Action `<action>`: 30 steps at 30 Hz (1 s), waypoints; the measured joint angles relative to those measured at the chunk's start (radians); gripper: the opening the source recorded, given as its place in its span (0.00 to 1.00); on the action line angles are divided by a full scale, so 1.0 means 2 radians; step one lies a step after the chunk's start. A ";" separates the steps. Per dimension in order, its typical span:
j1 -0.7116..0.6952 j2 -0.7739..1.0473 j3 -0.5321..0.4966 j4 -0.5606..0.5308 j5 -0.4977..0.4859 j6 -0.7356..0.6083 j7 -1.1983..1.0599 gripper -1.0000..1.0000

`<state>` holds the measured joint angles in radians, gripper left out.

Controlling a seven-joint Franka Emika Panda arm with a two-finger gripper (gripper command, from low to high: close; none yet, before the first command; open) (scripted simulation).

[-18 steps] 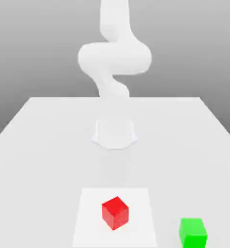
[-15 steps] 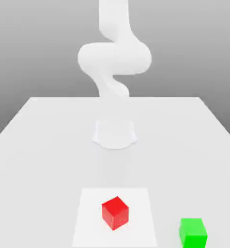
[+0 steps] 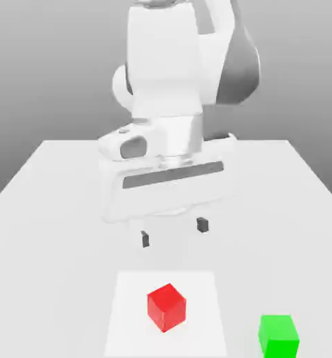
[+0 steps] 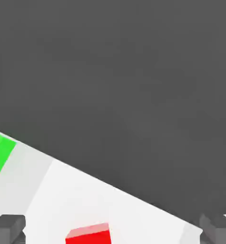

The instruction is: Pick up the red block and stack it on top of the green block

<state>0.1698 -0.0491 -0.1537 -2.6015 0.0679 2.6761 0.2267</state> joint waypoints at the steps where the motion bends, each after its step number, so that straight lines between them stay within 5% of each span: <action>1: 0.002 0.018 -0.002 -0.007 -0.002 0.009 -0.011 0.50; 9: -0.022 0.161 0.027 -0.015 0.020 0.113 -0.066 0.50; 10: -0.026 0.173 0.032 -0.013 0.025 0.123 -0.069 0.00; 17: -0.027 0.172 0.033 -0.013 0.024 0.122 -0.069 0.00; 23: -0.017 0.080 0.019 -0.024 -0.016 0.042 -0.042 0.00; 30: 0.041 0.106 0.094 0.080 -0.042 -0.037 -0.138 0.00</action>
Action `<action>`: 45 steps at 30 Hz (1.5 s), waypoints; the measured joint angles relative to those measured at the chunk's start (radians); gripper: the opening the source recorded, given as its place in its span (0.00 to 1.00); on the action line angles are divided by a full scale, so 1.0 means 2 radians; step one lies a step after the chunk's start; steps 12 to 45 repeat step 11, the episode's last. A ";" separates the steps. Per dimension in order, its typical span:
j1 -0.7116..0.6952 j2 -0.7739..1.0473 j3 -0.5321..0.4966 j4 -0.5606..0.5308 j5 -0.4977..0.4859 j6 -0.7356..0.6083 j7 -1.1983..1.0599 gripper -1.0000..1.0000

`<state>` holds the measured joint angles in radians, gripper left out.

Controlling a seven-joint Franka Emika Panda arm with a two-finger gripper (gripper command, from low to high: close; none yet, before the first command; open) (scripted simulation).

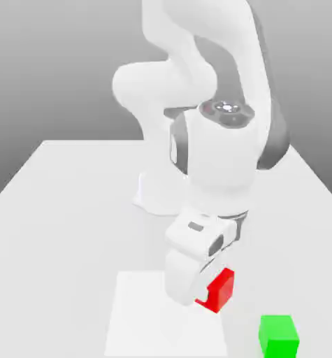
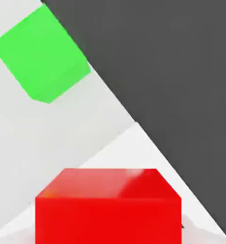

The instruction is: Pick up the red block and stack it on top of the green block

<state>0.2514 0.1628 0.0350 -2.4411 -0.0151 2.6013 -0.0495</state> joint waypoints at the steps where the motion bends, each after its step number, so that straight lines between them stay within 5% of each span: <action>1: 0.009 0.005 0.012 0.016 -0.003 -0.011 -0.016 0.00; 5: 0.022 0.064 0.020 0.036 -0.015 0.028 -0.026 0.00; 6: 0.024 0.081 0.018 0.038 -0.018 0.043 -0.024 1.00; 45: 0.024 0.081 0.018 0.038 -0.018 0.043 -0.024 1.00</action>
